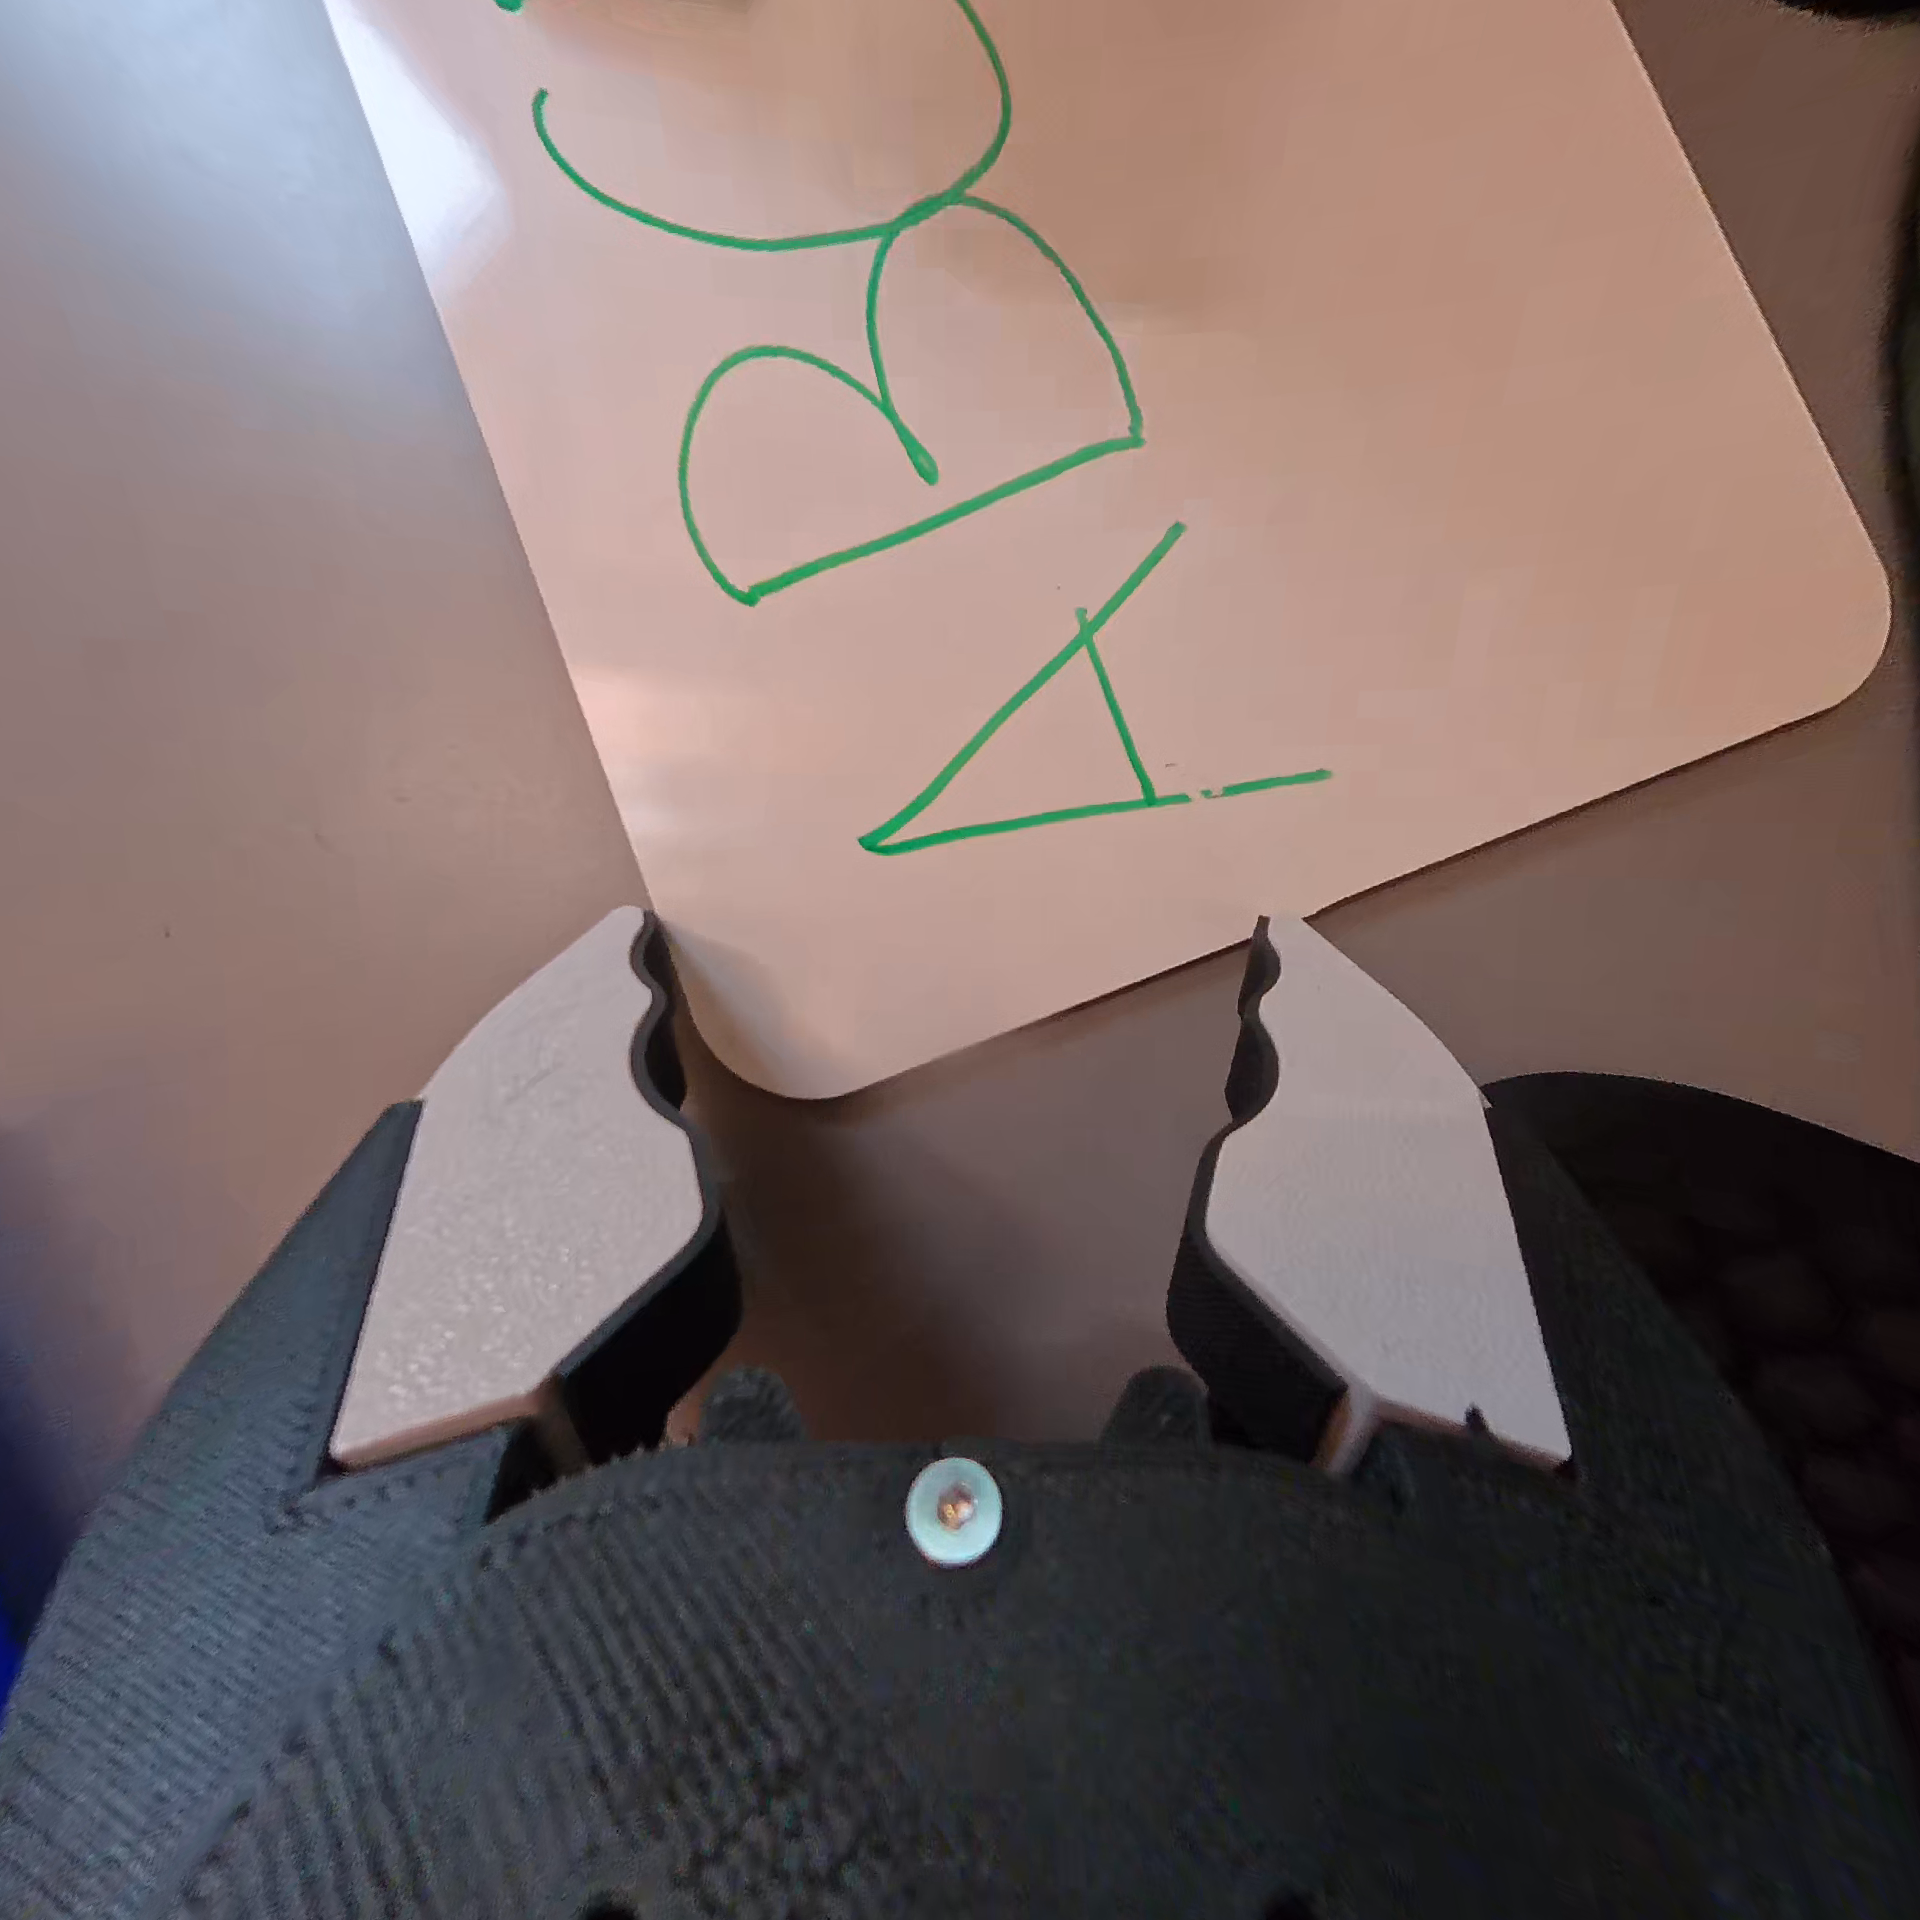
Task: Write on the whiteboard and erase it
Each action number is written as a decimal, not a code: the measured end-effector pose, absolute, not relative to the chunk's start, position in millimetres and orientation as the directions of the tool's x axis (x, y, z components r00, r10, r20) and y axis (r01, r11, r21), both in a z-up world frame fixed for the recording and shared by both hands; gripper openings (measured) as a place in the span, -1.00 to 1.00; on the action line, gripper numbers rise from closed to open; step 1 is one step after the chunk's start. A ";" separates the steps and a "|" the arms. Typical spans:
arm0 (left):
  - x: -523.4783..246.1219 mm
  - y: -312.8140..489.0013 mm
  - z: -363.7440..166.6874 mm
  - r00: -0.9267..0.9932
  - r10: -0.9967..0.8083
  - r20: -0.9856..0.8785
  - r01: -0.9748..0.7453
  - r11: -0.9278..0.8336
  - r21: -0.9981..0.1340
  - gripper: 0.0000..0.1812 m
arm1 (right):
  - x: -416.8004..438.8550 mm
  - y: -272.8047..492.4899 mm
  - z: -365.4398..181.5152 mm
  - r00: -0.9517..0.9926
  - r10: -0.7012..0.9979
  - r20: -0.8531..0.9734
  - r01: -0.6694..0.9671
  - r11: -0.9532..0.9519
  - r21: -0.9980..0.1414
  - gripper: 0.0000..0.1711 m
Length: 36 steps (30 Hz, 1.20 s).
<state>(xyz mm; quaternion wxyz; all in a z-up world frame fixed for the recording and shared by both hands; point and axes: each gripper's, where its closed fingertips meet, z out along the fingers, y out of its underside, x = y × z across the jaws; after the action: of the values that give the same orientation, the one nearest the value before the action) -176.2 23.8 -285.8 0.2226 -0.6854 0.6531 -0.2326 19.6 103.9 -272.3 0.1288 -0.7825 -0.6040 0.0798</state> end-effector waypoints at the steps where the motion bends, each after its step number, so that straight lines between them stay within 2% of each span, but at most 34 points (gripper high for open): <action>1: -176.2 23.6 -285.9 0.038 -0.999 0.028 -0.792 -0.048 -0.609 0.16 | 5.5 89.2 -272.3 0.195 0.980 0.025 0.935 -0.178 -0.305 -0.39; 4: -175.4 24.0 -285.7 0.043 -0.999 0.027 -0.789 -0.051 -0.612 0.15 | 15.2 50.9 -272.3 0.067 0.997 0.037 0.972 -0.057 -0.228 -0.39; 7: -174.9 24.1 -285.7 0.043 -0.999 0.027 -0.788 -0.051 -0.613 0.14 | 53.4 99.2 -272.9 0.256 0.964 0.069 0.949 -0.237 -0.206 -0.39; 9: -174.9 23.9 -285.8 0.044 -0.999 0.027 -0.789 -0.051 -0.613 0.15 | 36.1 118.8 -272.7 0.302 0.952 0.051 0.923 -0.279 -0.265 -0.39; 11: -174.9 23.9 -285.8 0.043 -0.999 0.028 -0.788 -0.051 -0.613 0.15 | -5.8 89.5 -272.8 0.160 0.986 0.053 0.939 -0.135 -0.315 -0.39; 13: -174.9 23.8 -285.8 0.043 -0.999 0.028 -0.787 -0.051 -0.615 0.15 | -15.7 44.4 -272.2 0.025 0.999 0.036 0.958 -0.014 -0.287 -0.39; 14: -174.8 24.0 -285.7 0.044 -0.999 0.028 -0.786 -0.052 -0.615 0.15 | -6.5 34.5 -272.0 0.016 1.000 0.023 0.963 -0.009 -0.269 -0.39; 17: -174.4 24.3 -285.7 0.047 -0.999 0.027 -0.787 -0.054 -0.615 0.14 | 32.6 77.3 -272.1 0.197 0.980 0.037 0.955 -0.184 -0.232 -0.39; 19: -174.6 23.7 -285.9 0.045 -0.999 0.027 -0.788 -0.052 -0.614 0.15 | 17.6 107.1 -272.7 0.241 0.969 0.053 0.938 -0.218 -0.271 -0.39; 21: -174.6 23.4 -286.0 0.043 -0.999 0.027 -0.789 -0.051 -0.613 0.16 | -21.6 93.0 -272.8 0.148 0.988 0.044 0.941 -0.127 -0.312 -0.39; 24: -174.3 23.5 -286.0 0.047 -0.999 0.026 -0.788 -0.053 -0.613 0.16 | -23.9 36.4 -271.3 0.003 1.000 -0.019 0.966 -0.007 -0.260 -0.39; 27: -173.1 23.6 -285.8 0.048 -0.998 0.026 -0.786 -0.054 -0.616 0.14 | 8.9 71.8 -272.0 0.139 0.990 0.022 0.967 -0.131 -0.219 -0.39; 29: -173.0 23.3 -285.9 0.048 -0.998 0.026 -0.787 -0.054 -0.615 0.14 | -2.5 102.6 -272.4 0.222 0.975 0.020 0.939 -0.209 -0.274 -0.39; 31: -173.2 23.2 -286.0 0.049 -0.998 0.026 -0.787 -0.054 -0.614 0.14 | -41.8 76.9 -272.0 0.120 0.993 0.000 0.932 -0.113 -0.345 -0.39; 34: -173.2 23.2 -286.0 0.050 -0.998 0.026 -0.787 -0.055 -0.615 0.14 | -40.5 12.0 -271.9 -0.035 0.999 0.016 0.951 0.038 -0.308 -0.39; 36: -173.0 23.2 -285.9 0.050 -0.998 0.025 -0.787 -0.055 -0.614 0.14 | 0.9 22.6 -271.7 0.092 0.996 0.014 0.962 -0.085 -0.259 -0.39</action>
<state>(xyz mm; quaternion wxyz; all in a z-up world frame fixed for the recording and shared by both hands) -173.0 23.2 -285.9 0.2271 -0.6882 0.6487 -0.2324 0.9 22.6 -271.7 0.1014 -0.7318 -0.6688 0.0830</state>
